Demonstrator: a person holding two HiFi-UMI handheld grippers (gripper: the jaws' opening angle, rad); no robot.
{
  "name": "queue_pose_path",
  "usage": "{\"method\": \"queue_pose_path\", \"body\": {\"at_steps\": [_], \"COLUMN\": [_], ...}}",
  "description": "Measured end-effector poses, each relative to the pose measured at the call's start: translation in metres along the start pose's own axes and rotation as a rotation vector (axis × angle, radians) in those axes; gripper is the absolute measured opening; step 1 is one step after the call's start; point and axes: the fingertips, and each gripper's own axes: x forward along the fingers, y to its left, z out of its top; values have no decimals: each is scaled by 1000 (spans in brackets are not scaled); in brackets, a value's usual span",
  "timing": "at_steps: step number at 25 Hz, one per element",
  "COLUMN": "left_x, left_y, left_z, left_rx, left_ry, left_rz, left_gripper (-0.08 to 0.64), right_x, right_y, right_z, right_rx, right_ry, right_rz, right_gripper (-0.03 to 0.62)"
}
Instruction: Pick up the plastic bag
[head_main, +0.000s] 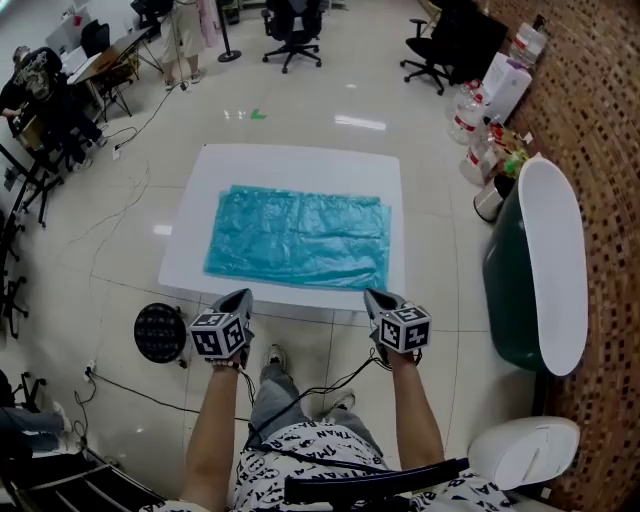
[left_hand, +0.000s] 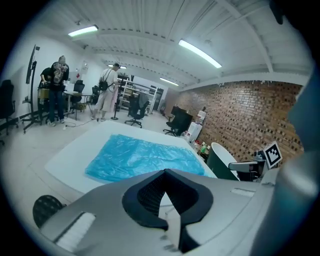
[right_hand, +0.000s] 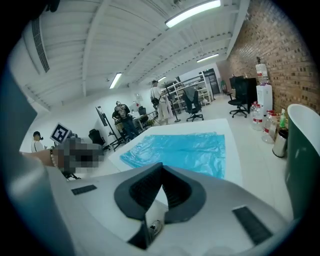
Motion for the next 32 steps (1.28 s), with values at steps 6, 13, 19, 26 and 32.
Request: {"method": "queue_pose_path", "body": {"at_steps": [6, 13, 19, 26, 32], "left_x": [-23, -41, -51, -53, -51], "left_y": [-34, -40, -20, -13, -13], "left_z": [-16, -9, 6, 18, 14], "left_rx": [61, 88, 90, 105, 95], "left_ry": [-11, -64, -84, -89, -81], "left_rz": [-26, -81, -109, -131, -141], "left_gripper": [-2, -2, -2, -2, -2], "right_x": [-23, -33, -22, -11, -14], "right_y": [47, 75, 97, 107, 110], "right_z": [-13, 12, 8, 9, 5], "right_rx": [34, 40, 3, -42, -47], "right_ry": [-63, -149, -97, -62, -35], "right_rz": [21, -66, -126, -170, -176], "right_gripper": [-5, -5, -5, -2, -2]}}
